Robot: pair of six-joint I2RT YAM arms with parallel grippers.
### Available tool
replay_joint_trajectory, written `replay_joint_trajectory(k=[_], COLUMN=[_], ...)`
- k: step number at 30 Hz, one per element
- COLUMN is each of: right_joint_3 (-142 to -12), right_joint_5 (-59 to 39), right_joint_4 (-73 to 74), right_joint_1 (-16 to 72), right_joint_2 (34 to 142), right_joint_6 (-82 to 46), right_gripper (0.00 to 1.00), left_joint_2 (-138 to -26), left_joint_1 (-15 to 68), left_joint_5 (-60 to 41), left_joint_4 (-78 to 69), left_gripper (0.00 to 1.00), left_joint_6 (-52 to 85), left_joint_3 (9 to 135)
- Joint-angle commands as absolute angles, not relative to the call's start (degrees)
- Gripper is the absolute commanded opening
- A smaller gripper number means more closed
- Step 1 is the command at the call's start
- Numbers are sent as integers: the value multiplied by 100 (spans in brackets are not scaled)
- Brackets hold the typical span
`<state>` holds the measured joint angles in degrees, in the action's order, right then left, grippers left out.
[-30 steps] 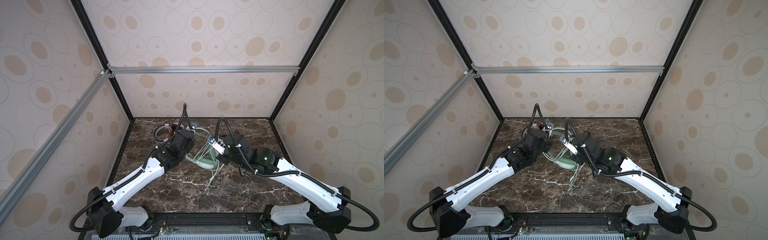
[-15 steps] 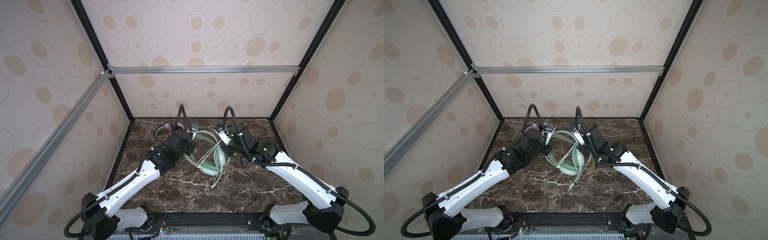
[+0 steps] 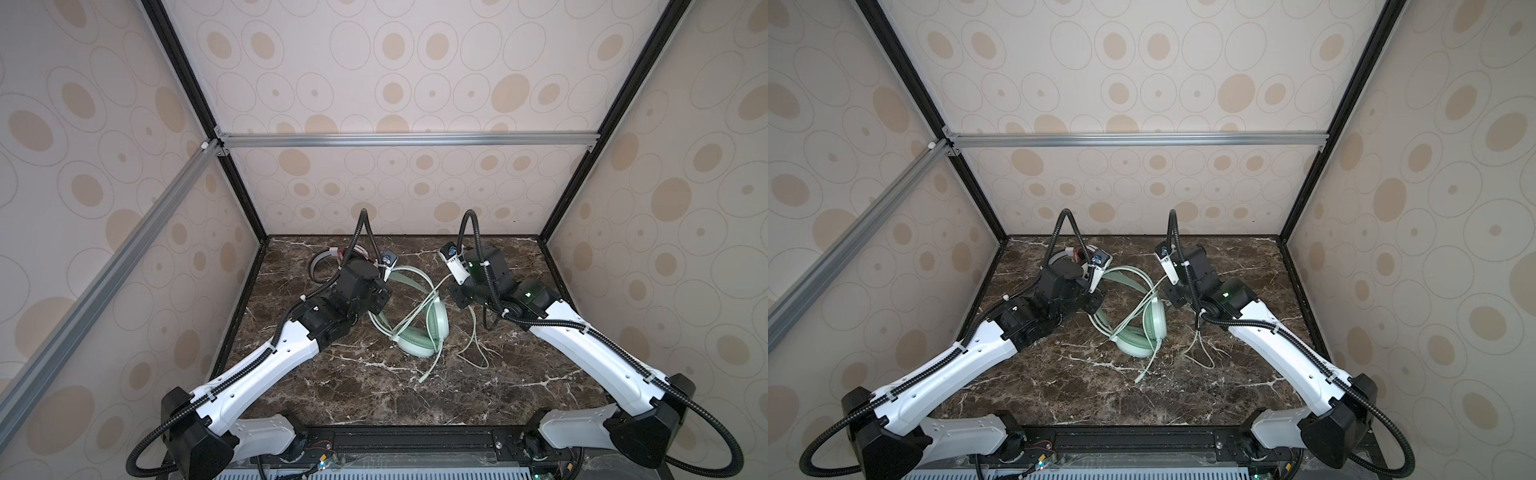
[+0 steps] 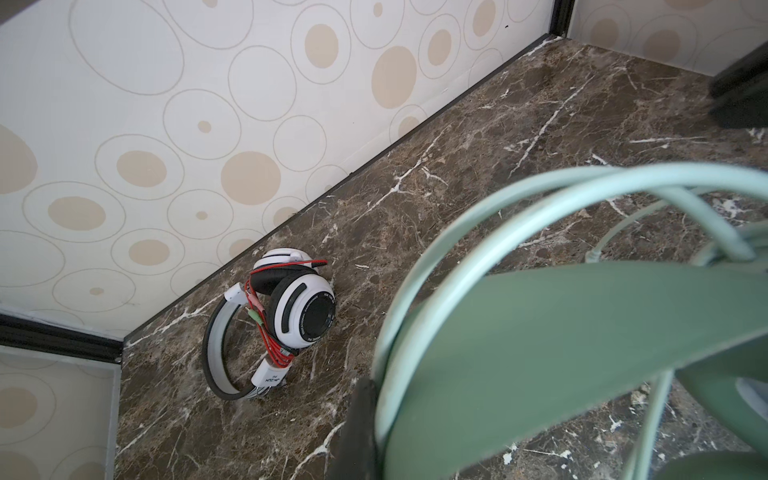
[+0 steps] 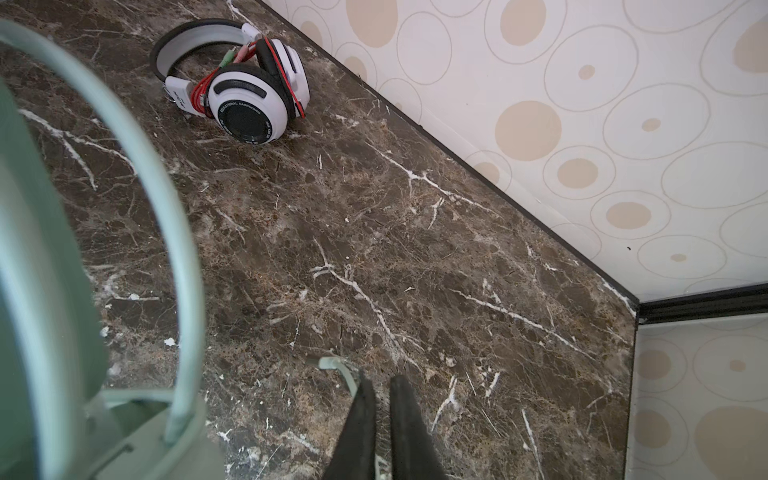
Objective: Wrap the headphones
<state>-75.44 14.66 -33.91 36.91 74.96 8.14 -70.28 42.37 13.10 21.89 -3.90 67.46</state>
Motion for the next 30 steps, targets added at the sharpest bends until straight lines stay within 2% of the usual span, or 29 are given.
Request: replay_joint_trajectory(k=[1, 10, 21, 30], right_joint_3=[-7354, -6884, -6164, -5549], right_joint_5=[1392, 942, 338, -151], right_joint_4=[-3010, -2552, -1455, 84], right_joint_1=[3471, 3169, 2972, 2612], right_joint_2=[7231, 7173, 6780, 6523], right_joint_6=[476, 107, -209, -755], right_gripper=[11, 12, 17, 19], left_joint_2=[-6804, -6746, -6705, -6715], left_joint_1=[4245, 4238, 4236, 4231], left_joint_5=[1125, 816, 456, -8], left_joint_4=[2092, 1945, 1964, 2047], left_gripper=[0, 0, 0, 0], left_joint_6=[-199, 110, 407, 639], left_joint_3=[7152, 7406, 7920, 8177])
